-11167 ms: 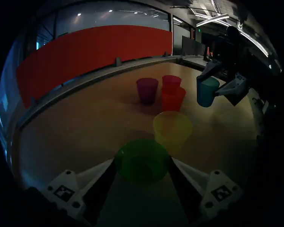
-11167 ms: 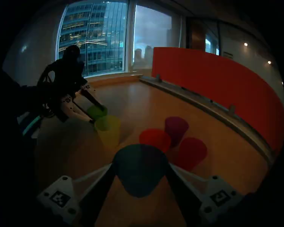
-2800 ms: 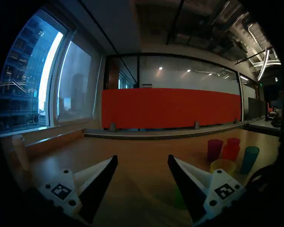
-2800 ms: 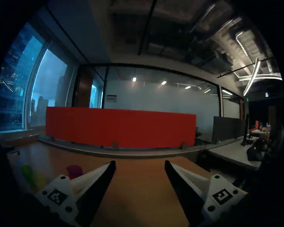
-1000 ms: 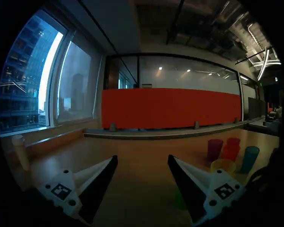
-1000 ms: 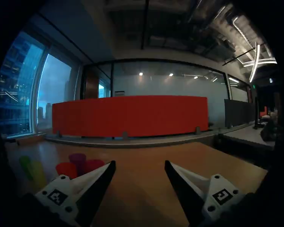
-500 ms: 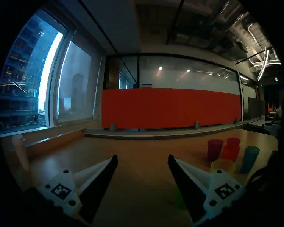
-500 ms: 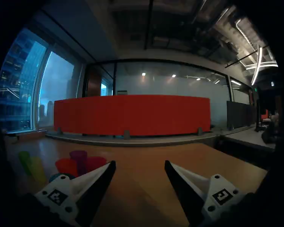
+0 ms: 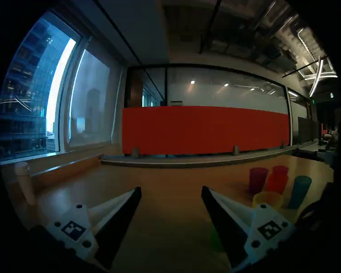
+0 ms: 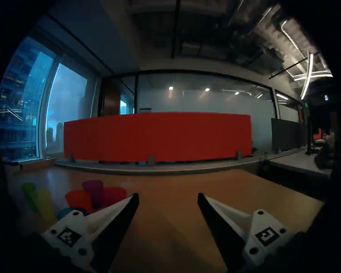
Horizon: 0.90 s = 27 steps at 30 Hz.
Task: Pour water
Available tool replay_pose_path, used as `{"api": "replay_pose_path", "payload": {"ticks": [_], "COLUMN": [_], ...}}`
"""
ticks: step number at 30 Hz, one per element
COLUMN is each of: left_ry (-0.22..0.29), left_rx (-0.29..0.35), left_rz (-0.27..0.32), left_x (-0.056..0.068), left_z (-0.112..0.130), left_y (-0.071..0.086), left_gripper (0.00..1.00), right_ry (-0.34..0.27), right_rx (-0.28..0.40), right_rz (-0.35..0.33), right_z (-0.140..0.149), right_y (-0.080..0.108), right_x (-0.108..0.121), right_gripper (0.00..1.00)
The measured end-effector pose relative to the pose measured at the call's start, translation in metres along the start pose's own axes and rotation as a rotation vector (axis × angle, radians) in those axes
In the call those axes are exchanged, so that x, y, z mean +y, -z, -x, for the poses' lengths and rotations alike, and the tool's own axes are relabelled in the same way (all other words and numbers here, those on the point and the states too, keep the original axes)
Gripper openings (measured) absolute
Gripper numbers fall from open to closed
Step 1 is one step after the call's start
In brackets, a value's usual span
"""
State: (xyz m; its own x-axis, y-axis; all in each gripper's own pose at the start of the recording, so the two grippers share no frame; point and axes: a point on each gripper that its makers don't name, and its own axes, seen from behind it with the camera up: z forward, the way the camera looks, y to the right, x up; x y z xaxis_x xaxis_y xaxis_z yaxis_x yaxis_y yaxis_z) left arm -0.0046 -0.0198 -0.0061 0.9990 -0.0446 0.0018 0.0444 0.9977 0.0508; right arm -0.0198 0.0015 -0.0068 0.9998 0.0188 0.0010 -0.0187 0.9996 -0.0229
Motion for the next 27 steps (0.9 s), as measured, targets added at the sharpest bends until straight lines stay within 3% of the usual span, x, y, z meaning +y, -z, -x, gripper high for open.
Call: {"api": "replay_pose_path", "payload": {"ticks": [27], "left_ry": [0.000], "left_rx": [0.000], "left_rz": [0.000], "left_x": [0.0000], "left_z": [-0.0004], "left_y": [0.0002], "left_gripper": [0.98], "right_ry": [0.023], "right_rx": [0.000], "right_rz": [-0.005], "right_z": [0.0020], "right_y": [0.0014], "right_x": [-0.0047], "right_gripper": [1.00]}}
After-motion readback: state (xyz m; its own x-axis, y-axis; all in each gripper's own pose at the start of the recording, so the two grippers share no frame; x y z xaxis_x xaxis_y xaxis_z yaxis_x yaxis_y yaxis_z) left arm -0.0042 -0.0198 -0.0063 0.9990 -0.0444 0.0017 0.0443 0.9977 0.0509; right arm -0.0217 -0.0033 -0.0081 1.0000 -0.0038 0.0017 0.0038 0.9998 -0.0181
